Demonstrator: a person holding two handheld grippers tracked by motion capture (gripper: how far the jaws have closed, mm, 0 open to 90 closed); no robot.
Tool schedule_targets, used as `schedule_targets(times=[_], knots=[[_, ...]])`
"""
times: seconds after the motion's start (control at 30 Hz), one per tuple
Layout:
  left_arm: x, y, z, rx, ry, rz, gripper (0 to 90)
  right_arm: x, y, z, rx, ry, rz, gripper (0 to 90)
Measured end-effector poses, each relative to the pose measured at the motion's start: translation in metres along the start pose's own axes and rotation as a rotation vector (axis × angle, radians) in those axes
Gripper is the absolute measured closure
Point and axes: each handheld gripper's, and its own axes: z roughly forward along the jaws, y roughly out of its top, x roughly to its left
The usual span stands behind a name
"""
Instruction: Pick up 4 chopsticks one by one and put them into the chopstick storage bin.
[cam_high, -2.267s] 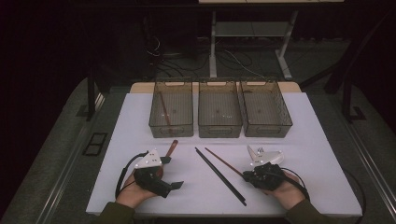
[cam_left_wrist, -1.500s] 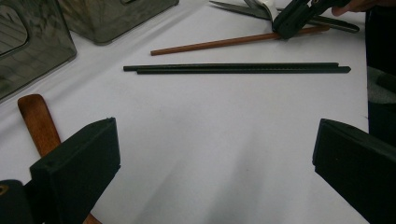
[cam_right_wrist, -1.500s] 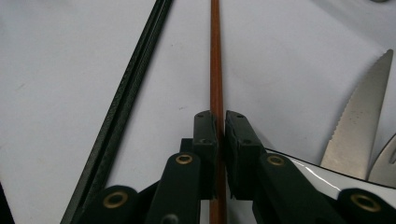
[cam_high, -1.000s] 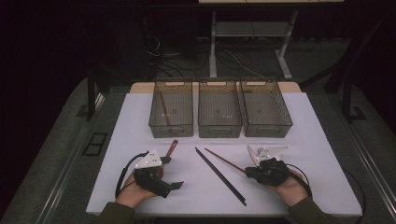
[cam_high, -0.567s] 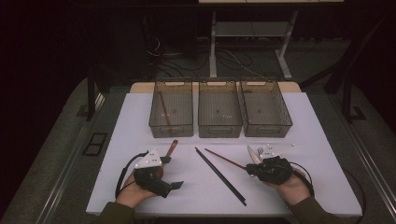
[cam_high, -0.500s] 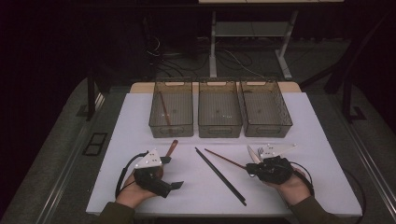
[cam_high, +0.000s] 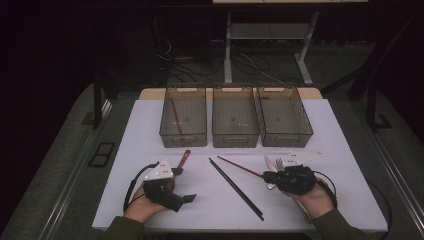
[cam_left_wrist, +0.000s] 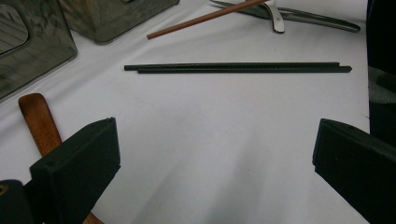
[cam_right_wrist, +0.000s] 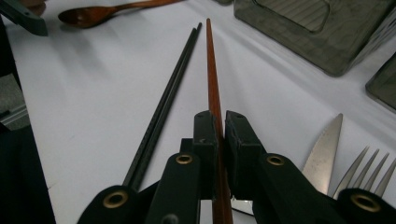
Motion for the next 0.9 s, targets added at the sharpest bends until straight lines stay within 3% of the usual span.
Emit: schedule_targets(times=[0.2,0.9], knots=[[0.000,0.000,0.000,0.002,0.000,0.000,0.4,0.000,0.005,-0.006,-0.036,0.016,0.001,83.6],[0.001,0.000,0.000,-0.001,-0.001,-0.010,0.4,-0.004,0.029,-0.007,-0.096,0.008,-0.009,83.6]])
